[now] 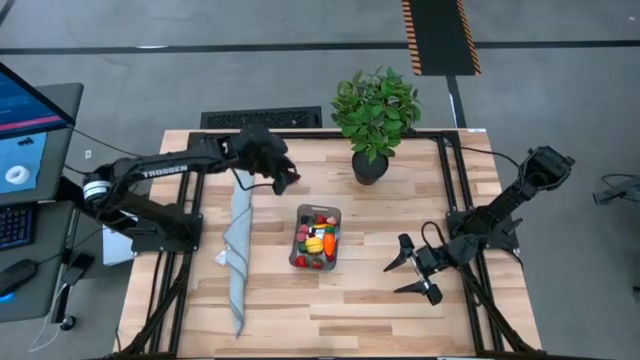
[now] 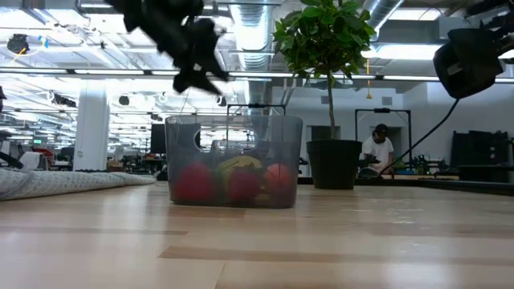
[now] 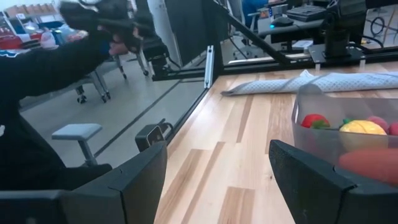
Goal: Pick and placing Produce into tupperware
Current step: Put the strawberry into the bin
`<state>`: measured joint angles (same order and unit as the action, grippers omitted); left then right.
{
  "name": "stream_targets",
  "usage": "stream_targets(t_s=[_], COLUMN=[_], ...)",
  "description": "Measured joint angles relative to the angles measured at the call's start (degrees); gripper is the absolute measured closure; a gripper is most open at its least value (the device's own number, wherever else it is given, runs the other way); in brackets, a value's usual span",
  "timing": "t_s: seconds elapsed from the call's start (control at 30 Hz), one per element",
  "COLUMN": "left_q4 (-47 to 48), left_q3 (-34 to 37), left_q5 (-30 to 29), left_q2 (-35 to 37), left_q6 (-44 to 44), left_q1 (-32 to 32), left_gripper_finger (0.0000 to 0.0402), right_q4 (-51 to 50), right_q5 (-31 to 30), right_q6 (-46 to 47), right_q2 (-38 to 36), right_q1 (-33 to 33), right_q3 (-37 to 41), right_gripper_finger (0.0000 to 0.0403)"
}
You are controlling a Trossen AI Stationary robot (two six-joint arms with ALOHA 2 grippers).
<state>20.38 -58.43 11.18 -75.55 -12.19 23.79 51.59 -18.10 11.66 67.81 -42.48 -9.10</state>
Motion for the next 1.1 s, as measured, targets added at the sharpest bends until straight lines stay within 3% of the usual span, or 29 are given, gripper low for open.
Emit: stream_targets(t_s=[0.27,0.43,0.63,1.1], left_q4=[-4.68,-3.90,-1.94,-5.99], left_q3=[9.82,11.77,11.73,11.73], left_q5=[1.99,1.43,-4.25,-4.45], left_q2=[0.15,0.15,-1.04,-9.05], left_q6=[1.22,-2.57,-3.15,-2.10], left_q1=[11.32,14.02,12.91,5.27], left_gripper_finger=[0.0213,0.0224,0.0225,0.0226], right_q4=[-0.10,-0.96,-2.72,-2.70], right_q5=[0.04,0.06,0.07,0.28], right_q6=[-0.11,-0.15,-0.11,0.33], right_q2=[0.00,0.00,0.00,0.00], right_q1=[1.76,4.47,6.96,6.89], right_q3=[0.00,-0.02,-0.02,-0.02], right_gripper_finger=[0.0096,0.0096,0.0096,0.0096])
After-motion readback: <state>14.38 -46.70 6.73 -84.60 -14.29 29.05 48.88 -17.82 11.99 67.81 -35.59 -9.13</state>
